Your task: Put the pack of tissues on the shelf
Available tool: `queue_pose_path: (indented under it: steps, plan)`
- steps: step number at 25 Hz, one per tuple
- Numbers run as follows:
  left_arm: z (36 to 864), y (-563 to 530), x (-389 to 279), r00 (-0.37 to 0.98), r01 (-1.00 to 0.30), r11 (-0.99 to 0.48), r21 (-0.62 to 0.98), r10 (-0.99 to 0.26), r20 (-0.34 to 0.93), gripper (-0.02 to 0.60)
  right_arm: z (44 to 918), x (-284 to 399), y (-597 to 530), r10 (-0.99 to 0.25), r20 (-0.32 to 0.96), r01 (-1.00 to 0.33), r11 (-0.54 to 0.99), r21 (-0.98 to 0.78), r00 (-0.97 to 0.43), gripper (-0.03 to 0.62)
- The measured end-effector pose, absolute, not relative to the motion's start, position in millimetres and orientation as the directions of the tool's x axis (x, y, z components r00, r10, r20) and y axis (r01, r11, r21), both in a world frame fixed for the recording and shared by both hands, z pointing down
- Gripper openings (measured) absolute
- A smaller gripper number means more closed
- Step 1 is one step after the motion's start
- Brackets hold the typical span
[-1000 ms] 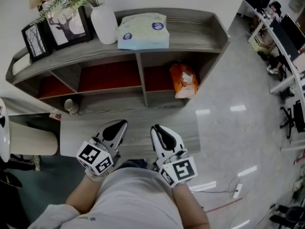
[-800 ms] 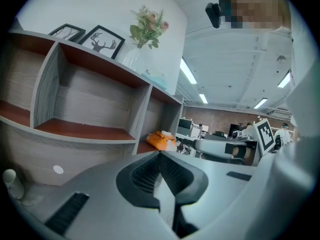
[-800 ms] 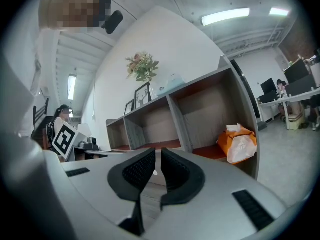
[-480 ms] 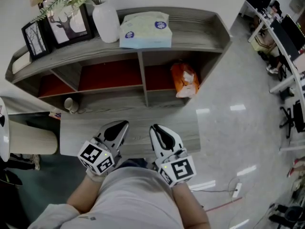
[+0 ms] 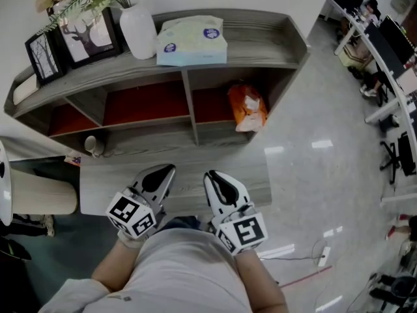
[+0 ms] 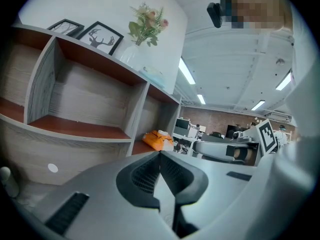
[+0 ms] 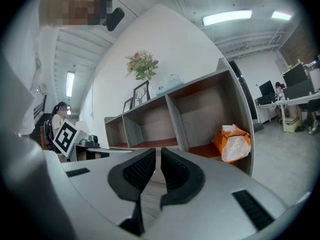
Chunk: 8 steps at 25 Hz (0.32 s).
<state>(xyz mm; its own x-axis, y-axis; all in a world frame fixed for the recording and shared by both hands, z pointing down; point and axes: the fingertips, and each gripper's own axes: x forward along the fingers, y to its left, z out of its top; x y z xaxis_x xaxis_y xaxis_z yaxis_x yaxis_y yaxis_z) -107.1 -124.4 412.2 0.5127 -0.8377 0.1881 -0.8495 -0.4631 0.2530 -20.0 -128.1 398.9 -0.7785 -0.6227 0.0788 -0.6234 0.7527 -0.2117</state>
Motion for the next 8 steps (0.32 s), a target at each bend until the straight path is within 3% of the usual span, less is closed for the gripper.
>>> queue_pose_path:
  steps: [8]
  plan:
    - [410.6,-123.5,-101.5,0.522,-0.845,-0.473,0.25,-0.832,0.19,0.017,397.2,-14.0,-129.2,-0.639,0.081,-0.639,0.738,-0.219,-0.765,0.044]
